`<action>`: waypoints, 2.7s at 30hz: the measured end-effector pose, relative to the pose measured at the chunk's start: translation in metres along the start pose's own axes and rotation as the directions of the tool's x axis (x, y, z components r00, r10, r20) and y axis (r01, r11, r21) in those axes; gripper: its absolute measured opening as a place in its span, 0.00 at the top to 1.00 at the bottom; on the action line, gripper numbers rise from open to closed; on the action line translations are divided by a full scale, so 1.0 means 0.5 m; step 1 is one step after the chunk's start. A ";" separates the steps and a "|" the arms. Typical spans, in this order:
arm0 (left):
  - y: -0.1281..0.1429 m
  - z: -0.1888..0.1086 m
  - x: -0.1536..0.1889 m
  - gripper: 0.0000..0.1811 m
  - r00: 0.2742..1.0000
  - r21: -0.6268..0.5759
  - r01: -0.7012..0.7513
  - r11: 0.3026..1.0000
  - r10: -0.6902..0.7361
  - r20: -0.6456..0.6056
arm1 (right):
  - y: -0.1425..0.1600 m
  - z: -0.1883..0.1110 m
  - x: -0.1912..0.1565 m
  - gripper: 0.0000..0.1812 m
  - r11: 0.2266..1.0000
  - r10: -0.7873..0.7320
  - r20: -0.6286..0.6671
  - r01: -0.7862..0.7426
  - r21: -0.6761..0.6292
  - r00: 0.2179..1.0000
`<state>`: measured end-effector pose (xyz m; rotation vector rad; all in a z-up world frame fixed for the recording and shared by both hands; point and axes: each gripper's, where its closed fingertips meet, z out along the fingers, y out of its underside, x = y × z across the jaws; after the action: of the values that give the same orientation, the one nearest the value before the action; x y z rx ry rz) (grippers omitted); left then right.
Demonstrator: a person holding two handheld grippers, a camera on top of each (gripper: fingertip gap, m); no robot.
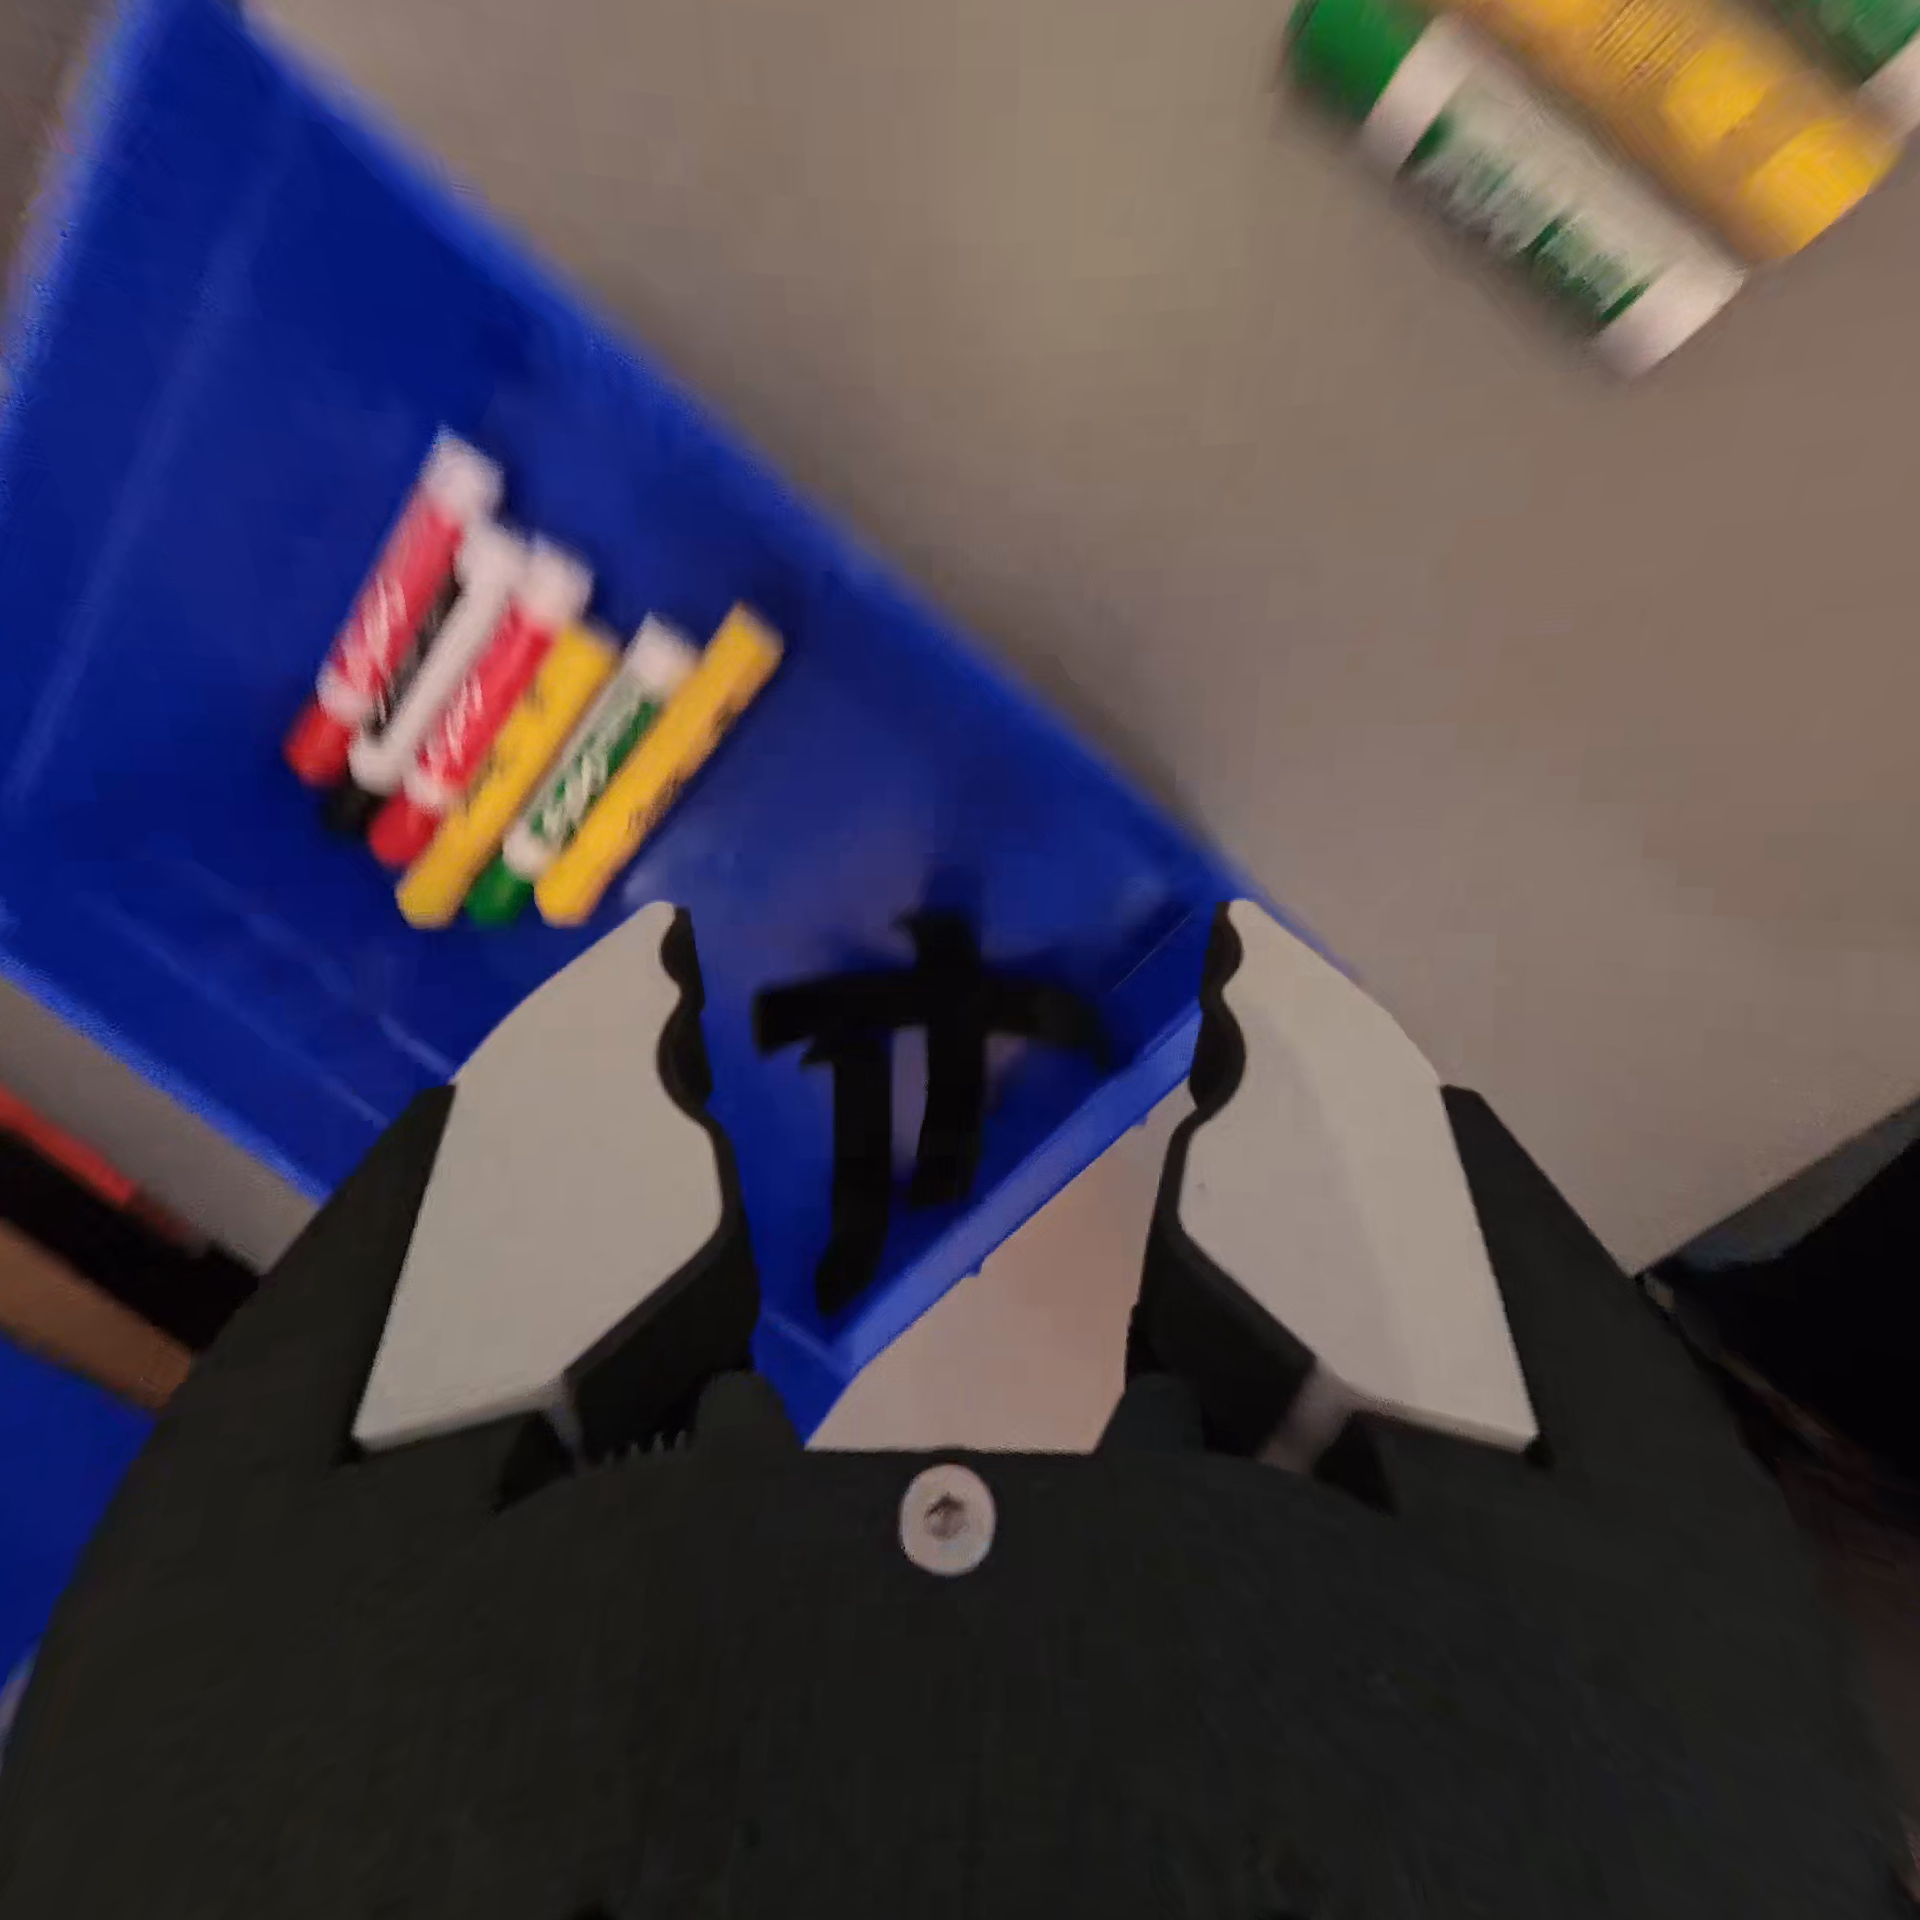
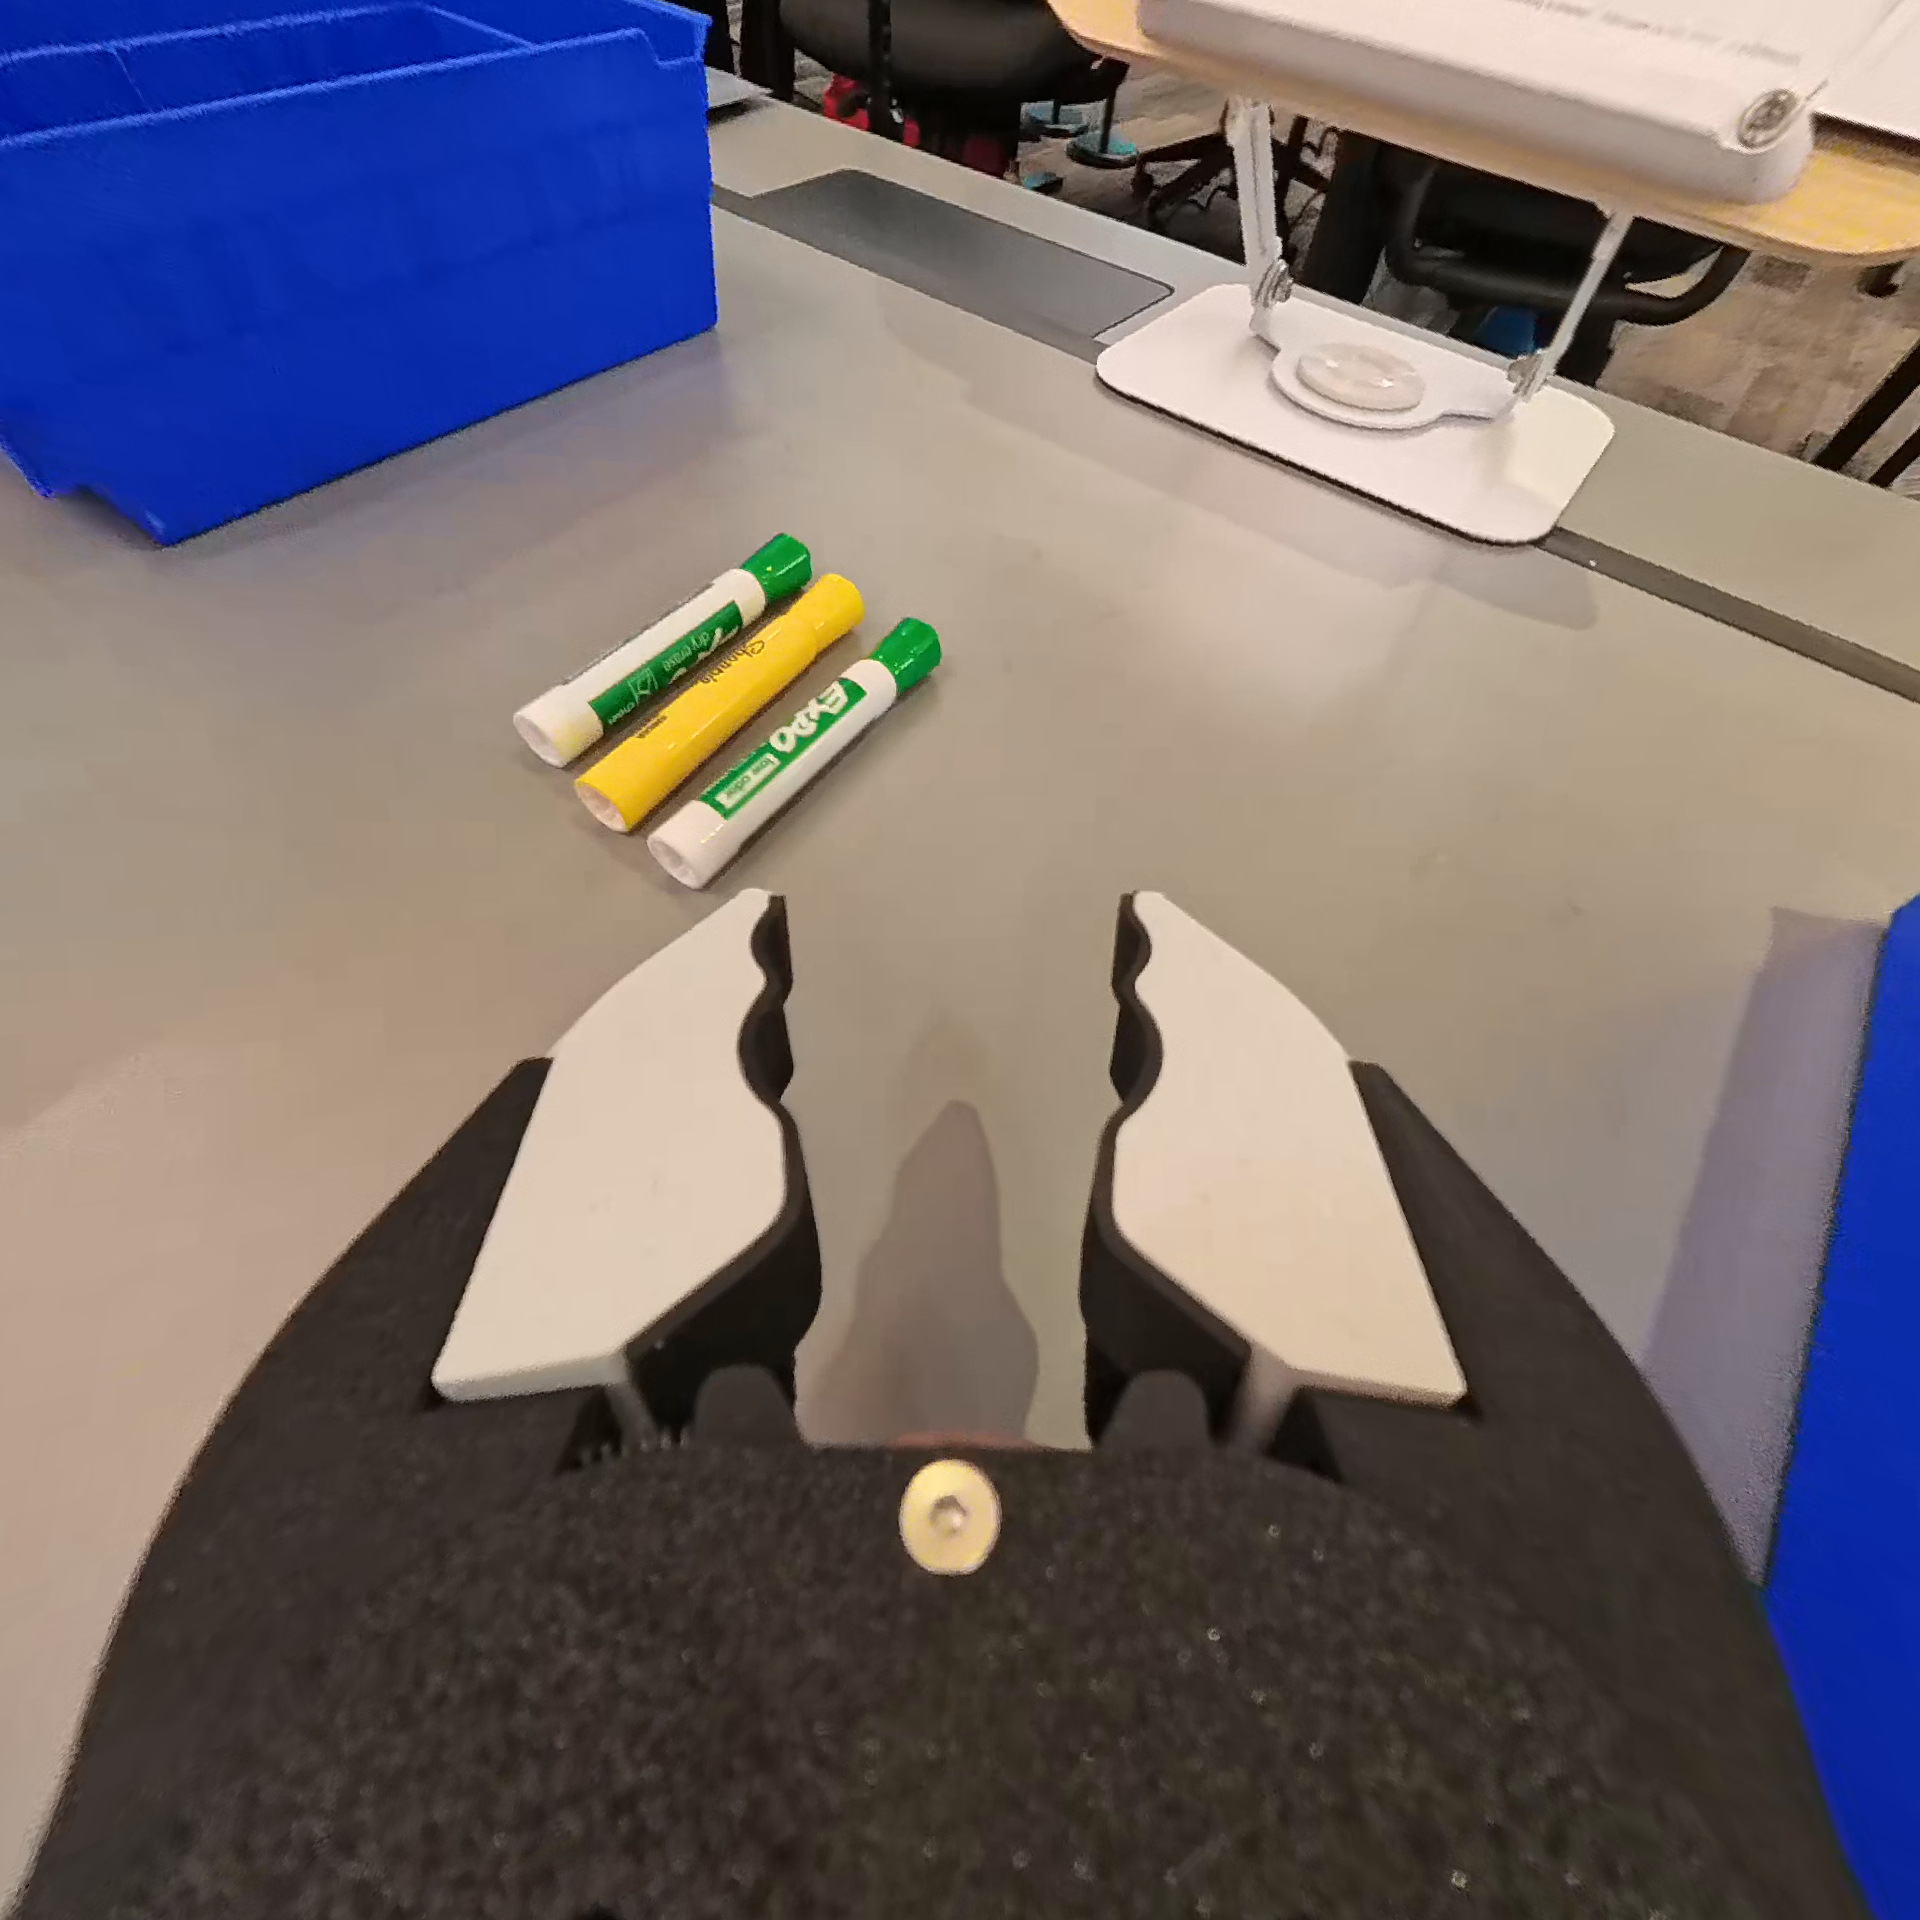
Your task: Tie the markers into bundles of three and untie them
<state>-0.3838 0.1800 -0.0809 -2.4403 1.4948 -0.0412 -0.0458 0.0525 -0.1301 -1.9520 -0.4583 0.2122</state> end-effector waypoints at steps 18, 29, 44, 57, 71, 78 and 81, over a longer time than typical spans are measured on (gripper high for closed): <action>0.143 0.142 -0.110 0.98 0.963 -0.128 0.239 0.963 -0.251 -0.093 | 0.003 0.004 0.005 0.67 1.000 -0.014 -0.014 0.013 -0.011 1.000; 0.007 -0.143 -0.097 0.99 0.985 0.250 0.165 0.954 -0.171 0.000 | 0.003 0.003 0.003 0.68 1.000 -0.019 -0.013 0.019 -0.013 1.000; -0.166 -0.008 0.361 0.99 0.895 0.347 0.359 0.866 -0.215 -0.390 | -0.001 0.000 0.000 0.68 1.000 -0.027 -0.015 0.027 -0.007 1.000; -0.131 0.169 0.428 0.78 0.895 0.198 0.404 0.893 -0.342 -0.284 | -0.007 -0.004 -0.001 0.68 1.000 -0.029 -0.014 0.029 0.000 0.999; -0.245 0.158 0.344 0.50 0.846 0.430 0.458 0.778 -0.530 0.060 | -0.005 -0.002 0.000 0.68 1.000 -0.020 -0.006 0.020 -0.001 1.000; -0.289 0.208 0.309 0.56 0.855 0.153 0.519 0.841 -0.510 -0.093 | -0.012 -0.009 0.007 0.68 1.000 -0.009 -0.013 0.009 0.008 1.000; -0.300 0.208 0.278 0.60 0.850 0.102 0.526 0.844 -0.524 -0.050 | -0.009 -0.006 0.010 0.68 1.000 -0.003 -0.016 0.003 0.001 1.000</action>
<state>-0.1712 0.1448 -0.1599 -2.6801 0.7567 -0.2536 -0.0411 0.0535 -0.1246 -1.9504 -0.4502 0.1948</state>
